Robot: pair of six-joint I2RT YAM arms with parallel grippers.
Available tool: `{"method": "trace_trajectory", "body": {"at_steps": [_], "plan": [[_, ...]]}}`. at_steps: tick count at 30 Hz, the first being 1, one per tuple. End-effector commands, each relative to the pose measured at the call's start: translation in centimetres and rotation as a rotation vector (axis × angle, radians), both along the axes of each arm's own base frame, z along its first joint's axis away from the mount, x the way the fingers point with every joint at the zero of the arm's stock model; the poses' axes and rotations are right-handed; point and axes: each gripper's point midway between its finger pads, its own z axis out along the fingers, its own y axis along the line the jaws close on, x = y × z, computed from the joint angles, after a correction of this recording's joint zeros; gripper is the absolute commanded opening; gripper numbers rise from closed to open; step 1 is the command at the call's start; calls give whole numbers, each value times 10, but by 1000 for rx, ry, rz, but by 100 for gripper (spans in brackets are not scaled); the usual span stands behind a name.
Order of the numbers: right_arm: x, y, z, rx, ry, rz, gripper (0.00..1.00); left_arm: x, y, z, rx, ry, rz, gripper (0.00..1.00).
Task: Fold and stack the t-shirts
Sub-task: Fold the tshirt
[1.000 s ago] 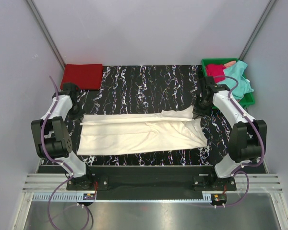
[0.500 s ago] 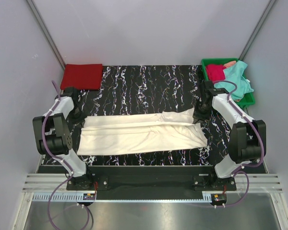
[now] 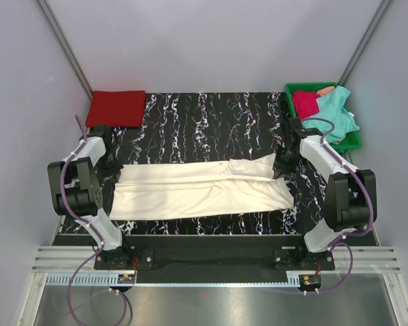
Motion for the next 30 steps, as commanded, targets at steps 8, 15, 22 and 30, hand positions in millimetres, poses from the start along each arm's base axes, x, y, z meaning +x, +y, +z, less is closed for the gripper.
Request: {"method": "trace_trajectory", "body": {"at_steps": [8, 15, 22, 30], "plan": [[1, -8, -17, -37, 16, -7, 0, 4, 19, -6, 76, -2, 35, 0], [-6, -11, -1, -48, 26, -14, 25, -11, 27, 36, 155, -86, 138, 43], [16, -9, 41, -67, -116, 32, 41, 13, -26, 99, 88, -381, 21, 60], [88, 100, 74, 228, -280, 181, 47, 48, -154, 55, -421, -407, -311, 33]]}}
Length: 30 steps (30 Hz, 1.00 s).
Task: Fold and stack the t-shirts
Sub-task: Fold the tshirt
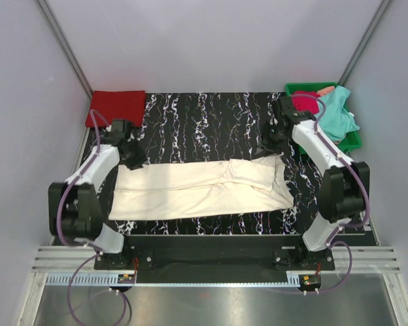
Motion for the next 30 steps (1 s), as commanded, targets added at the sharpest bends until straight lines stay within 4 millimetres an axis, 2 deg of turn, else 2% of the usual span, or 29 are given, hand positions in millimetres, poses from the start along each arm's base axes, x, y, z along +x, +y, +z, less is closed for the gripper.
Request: {"method": "trace_trajectory", "body": {"at_steps": [1, 2, 3, 4, 6, 7, 8, 10, 11, 12, 13, 15, 16, 17, 18, 19, 20, 21, 22, 23, 24, 25, 26, 27, 29, 30], "plan": [[40, 66, 12, 131, -81, 115, 48, 2, -52, -29, -222, 55, -172, 32], [47, 73, 12, 137, -85, 126, 48, 2, -55, -33, -230, 66, -188, 32], [59, 85, 20, 153, -119, 144, 48, 0, -59, -40, -233, 78, -205, 31], [66, 89, 7, 153, -101, 143, 48, -3, -66, -46, -246, 95, -225, 31], [81, 99, 6, 180, -118, 156, 48, -4, -81, -51, -281, 86, -278, 32], [85, 102, -8, 179, -94, 164, 49, -5, -95, -52, -335, 88, -321, 32], [89, 108, -5, 196, -108, 204, 49, -5, -106, -50, -364, 79, -356, 33], [90, 113, -18, 211, -81, 233, 54, 1, -137, -38, -404, 31, -459, 35], [92, 116, -18, 225, -78, 242, 54, 3, -146, -39, -403, 30, -484, 35], [90, 117, -21, 234, -63, 245, 54, 2, -165, -38, -405, 29, -534, 35], [89, 119, -25, 243, -50, 245, 53, 9, -177, -28, -415, 1, -563, 35], [86, 118, -27, 242, -28, 227, 49, 10, -206, -31, -452, 4, -606, 34], [84, 116, -26, 234, -22, 221, 46, 14, -221, -21, -490, -15, -641, 34], [83, 111, -27, 208, -19, 211, 43, 17, -233, -19, -509, -33, -660, 34], [77, 106, -28, 191, 2, 205, 40, 11, -249, -26, -525, -4, -680, 34], [74, 103, -20, 178, -11, 203, 40, 11, -259, -27, -538, -1, -700, 34], [69, 93, -24, 138, -3, 187, 39, 15, -270, -22, -542, -18, -718, 34], [64, 86, -24, 121, 9, 175, 39, 10, -282, -33, -538, 17, -729, 34], [60, 80, -12, 120, -12, 167, 38, 10, -288, -35, -538, 16, -735, 34], [49, 74, -20, 122, 16, 147, 37, 12, -296, -32, -546, -5, -749, 33], [47, 64, -19, 130, 17, 117, 37, 9, -303, -35, -542, 5, -754, 33], [43, 57, -8, 143, -5, 97, 35, 10, -303, -42, -517, 10, -740, 33], [30, 50, -18, 162, 36, 69, 33, 9, -305, -44, -510, 14, -737, 32], [31, 39, -10, 181, 5, 40, 32, 7, -309, -45, -512, 17, -735, 31], [20, 24, -20, 185, 27, 5, 27, 4, -312, -53, -515, 36, -738, 31], [19, 12, -17, 187, 16, -21, 26, 2, -315, -56, -510, 42, -745, 29]]}}
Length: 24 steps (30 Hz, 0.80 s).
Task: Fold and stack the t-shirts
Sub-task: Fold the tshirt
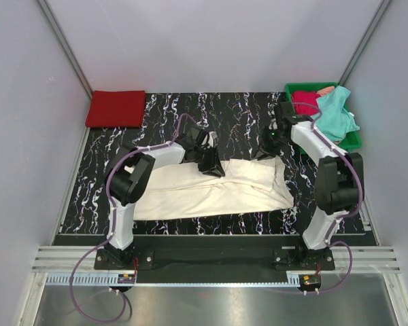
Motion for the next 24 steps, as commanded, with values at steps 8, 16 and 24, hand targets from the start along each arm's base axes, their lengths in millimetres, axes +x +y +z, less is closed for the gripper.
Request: {"method": "trace_trajectory", "body": {"at_steps": [8, 16, 24], "plan": [[2, -61, 3, 8, -44, -168, 22, -13, -24, 1, -59, 16, -33, 22], [29, -78, -13, -43, -29, -252, 26, -43, -18, -2, -21, 27, -81, 21], [32, -78, -11, -44, -29, -247, 26, -51, -7, -1, 41, 10, -71, 25]]}}
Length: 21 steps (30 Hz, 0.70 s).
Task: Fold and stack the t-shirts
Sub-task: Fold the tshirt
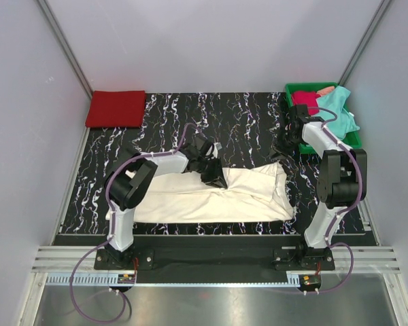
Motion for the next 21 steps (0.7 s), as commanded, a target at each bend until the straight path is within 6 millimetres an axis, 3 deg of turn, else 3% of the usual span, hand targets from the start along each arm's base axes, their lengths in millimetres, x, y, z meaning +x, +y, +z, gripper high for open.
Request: {"method": "trace_trajectory", "body": {"at_steps": [1, 3, 7, 14, 19, 21], "plan": [[8, -3, 10, -5, -43, -16, 26, -2, 7, 17, 29, -45, -6, 27], [5, -2, 11, 0, -46, -13, 26, 1, 9, 30, 24, -83, 1, 34], [-1, -2, 9, -1, -36, -11, 26, -3, 14, 41, 29, -101, -15, 36], [-4, 3, 17, 34, -35, -28, 27, -19, 12, 18, 0, -9, -24, 36], [-22, 4, 18, 48, 18, -104, 27, -26, 14, 6, 6, 20, -30, 33], [-32, 6, 20, 58, 44, -142, 32, -28, 15, 3, 2, 27, -38, 30]]}}
